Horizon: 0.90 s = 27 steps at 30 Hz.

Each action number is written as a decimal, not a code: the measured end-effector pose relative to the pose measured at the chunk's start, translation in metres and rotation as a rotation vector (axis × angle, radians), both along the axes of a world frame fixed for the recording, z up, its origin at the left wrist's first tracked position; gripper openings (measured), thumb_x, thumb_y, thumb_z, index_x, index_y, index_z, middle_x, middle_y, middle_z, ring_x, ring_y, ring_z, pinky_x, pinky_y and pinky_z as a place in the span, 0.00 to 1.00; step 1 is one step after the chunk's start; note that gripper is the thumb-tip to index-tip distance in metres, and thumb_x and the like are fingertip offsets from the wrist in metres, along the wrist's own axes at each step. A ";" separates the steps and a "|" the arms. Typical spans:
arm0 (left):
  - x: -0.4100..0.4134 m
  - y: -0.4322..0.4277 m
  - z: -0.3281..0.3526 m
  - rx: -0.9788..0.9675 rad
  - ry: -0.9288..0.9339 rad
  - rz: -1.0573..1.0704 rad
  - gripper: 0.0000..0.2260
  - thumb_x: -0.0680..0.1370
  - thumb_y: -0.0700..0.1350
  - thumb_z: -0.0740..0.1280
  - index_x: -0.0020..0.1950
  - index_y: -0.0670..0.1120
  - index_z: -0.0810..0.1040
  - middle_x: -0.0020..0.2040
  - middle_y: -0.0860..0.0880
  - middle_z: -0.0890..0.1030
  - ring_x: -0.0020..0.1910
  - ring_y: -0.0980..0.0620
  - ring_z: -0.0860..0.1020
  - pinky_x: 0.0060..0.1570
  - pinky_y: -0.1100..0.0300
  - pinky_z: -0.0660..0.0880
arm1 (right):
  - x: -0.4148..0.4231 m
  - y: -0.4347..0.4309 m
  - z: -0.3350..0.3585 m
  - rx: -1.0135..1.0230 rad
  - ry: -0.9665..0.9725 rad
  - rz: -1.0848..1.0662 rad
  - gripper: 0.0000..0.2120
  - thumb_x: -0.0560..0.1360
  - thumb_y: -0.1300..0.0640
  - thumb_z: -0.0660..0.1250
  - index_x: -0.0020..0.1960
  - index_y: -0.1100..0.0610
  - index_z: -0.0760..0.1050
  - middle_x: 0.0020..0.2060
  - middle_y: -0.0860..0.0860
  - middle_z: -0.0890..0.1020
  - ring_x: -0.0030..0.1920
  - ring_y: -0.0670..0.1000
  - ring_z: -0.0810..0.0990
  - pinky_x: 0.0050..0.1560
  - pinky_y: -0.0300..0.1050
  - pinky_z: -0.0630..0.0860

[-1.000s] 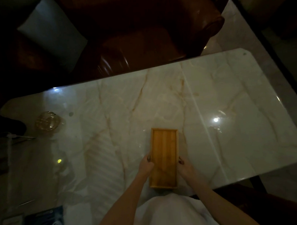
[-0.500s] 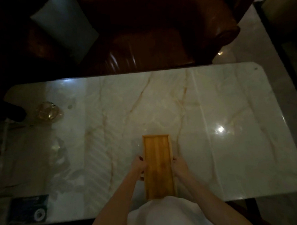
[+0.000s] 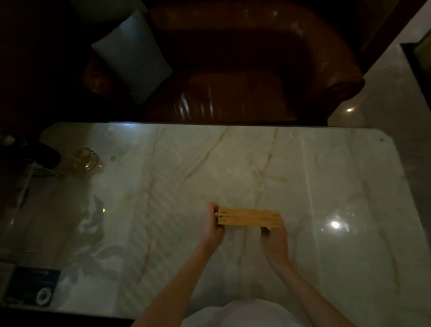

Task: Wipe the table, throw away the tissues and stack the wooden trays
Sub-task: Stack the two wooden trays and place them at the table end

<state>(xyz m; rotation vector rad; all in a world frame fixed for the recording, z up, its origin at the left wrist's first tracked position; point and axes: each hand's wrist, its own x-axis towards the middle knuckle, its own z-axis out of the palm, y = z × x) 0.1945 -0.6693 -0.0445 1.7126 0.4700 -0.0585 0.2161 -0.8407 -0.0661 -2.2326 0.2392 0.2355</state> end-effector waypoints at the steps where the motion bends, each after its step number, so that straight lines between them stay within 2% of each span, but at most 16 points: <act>1: 0.002 -0.003 -0.001 -0.002 -0.001 0.001 0.09 0.71 0.27 0.53 0.49 0.32 0.65 0.41 0.42 0.68 0.40 0.47 0.66 0.40 0.50 0.64 | -0.002 -0.001 -0.002 0.009 -0.001 -0.004 0.16 0.75 0.72 0.64 0.61 0.64 0.77 0.56 0.59 0.80 0.58 0.57 0.79 0.57 0.37 0.68; 4: 0.005 -0.005 -0.003 0.026 -0.003 0.030 0.09 0.71 0.28 0.55 0.50 0.36 0.64 0.42 0.41 0.68 0.40 0.47 0.66 0.41 0.51 0.65 | -0.006 0.000 -0.007 0.009 -0.017 -0.023 0.16 0.75 0.71 0.64 0.62 0.62 0.76 0.56 0.58 0.79 0.57 0.57 0.78 0.56 0.36 0.67; 7: 0.005 0.001 -0.003 0.064 0.024 0.025 0.15 0.72 0.20 0.58 0.51 0.37 0.65 0.39 0.46 0.69 0.38 0.50 0.68 0.41 0.59 0.66 | -0.007 0.005 -0.007 0.030 -0.020 -0.016 0.17 0.74 0.72 0.65 0.61 0.62 0.76 0.55 0.58 0.79 0.56 0.57 0.79 0.56 0.39 0.69; 9: 0.005 0.008 -0.003 0.075 0.040 0.001 0.16 0.71 0.19 0.59 0.51 0.37 0.66 0.39 0.48 0.70 0.37 0.51 0.70 0.41 0.60 0.67 | -0.007 0.008 -0.006 0.039 -0.022 0.000 0.17 0.74 0.72 0.65 0.62 0.62 0.76 0.55 0.58 0.79 0.55 0.57 0.79 0.56 0.40 0.70; 12: 0.005 0.016 0.000 0.063 0.015 -0.036 0.12 0.71 0.23 0.64 0.52 0.33 0.71 0.44 0.40 0.76 0.45 0.40 0.77 0.49 0.50 0.75 | -0.010 0.006 -0.006 0.032 -0.044 0.045 0.18 0.73 0.74 0.65 0.62 0.65 0.75 0.56 0.61 0.79 0.56 0.59 0.79 0.57 0.33 0.67; 14: 0.002 0.023 0.010 -0.004 0.013 -0.055 0.14 0.72 0.25 0.66 0.56 0.34 0.72 0.51 0.39 0.78 0.53 0.39 0.78 0.56 0.47 0.75 | -0.011 0.004 -0.004 0.037 -0.058 0.093 0.18 0.73 0.74 0.67 0.62 0.67 0.75 0.57 0.63 0.78 0.58 0.62 0.78 0.58 0.32 0.66; 15: 0.001 0.025 0.014 -0.021 0.009 -0.067 0.15 0.72 0.25 0.65 0.56 0.37 0.72 0.52 0.40 0.79 0.55 0.40 0.78 0.57 0.47 0.75 | -0.011 0.003 -0.001 0.049 -0.065 0.117 0.20 0.73 0.72 0.67 0.64 0.66 0.73 0.60 0.62 0.77 0.61 0.61 0.77 0.61 0.34 0.66; 17: -0.001 0.026 0.017 -0.008 0.014 -0.091 0.16 0.73 0.25 0.64 0.56 0.42 0.72 0.53 0.40 0.79 0.55 0.42 0.78 0.57 0.49 0.75 | -0.012 0.002 0.010 0.133 -0.101 0.168 0.28 0.74 0.69 0.69 0.72 0.63 0.66 0.68 0.54 0.72 0.70 0.50 0.71 0.68 0.33 0.64; 20: -0.005 0.023 0.019 0.010 0.019 -0.091 0.15 0.74 0.24 0.60 0.55 0.39 0.72 0.53 0.39 0.79 0.53 0.54 0.78 0.55 0.60 0.74 | -0.020 0.009 0.022 0.330 -0.098 0.138 0.37 0.75 0.69 0.68 0.78 0.55 0.56 0.74 0.41 0.63 0.74 0.36 0.61 0.71 0.27 0.59; 22: -0.008 0.021 0.017 -0.007 0.024 -0.072 0.16 0.73 0.23 0.57 0.56 0.37 0.72 0.52 0.44 0.79 0.51 0.63 0.78 0.53 0.71 0.74 | -0.027 0.016 0.025 0.383 -0.078 0.087 0.37 0.75 0.70 0.68 0.78 0.55 0.56 0.73 0.38 0.63 0.73 0.32 0.60 0.70 0.25 0.59; 23: -0.010 0.019 0.017 -0.022 0.026 -0.070 0.16 0.73 0.22 0.56 0.55 0.36 0.71 0.53 0.46 0.78 0.52 0.64 0.77 0.54 0.72 0.73 | -0.030 0.018 0.023 0.390 -0.074 0.069 0.37 0.75 0.70 0.68 0.78 0.56 0.56 0.73 0.38 0.63 0.72 0.31 0.60 0.70 0.25 0.60; 27: -0.015 0.021 0.016 -0.025 -0.007 -0.108 0.18 0.72 0.20 0.53 0.54 0.36 0.70 0.55 0.47 0.77 0.57 0.62 0.76 0.59 0.70 0.72 | -0.036 0.012 0.017 0.373 -0.059 0.088 0.35 0.76 0.69 0.66 0.78 0.57 0.56 0.73 0.38 0.62 0.73 0.31 0.60 0.72 0.29 0.60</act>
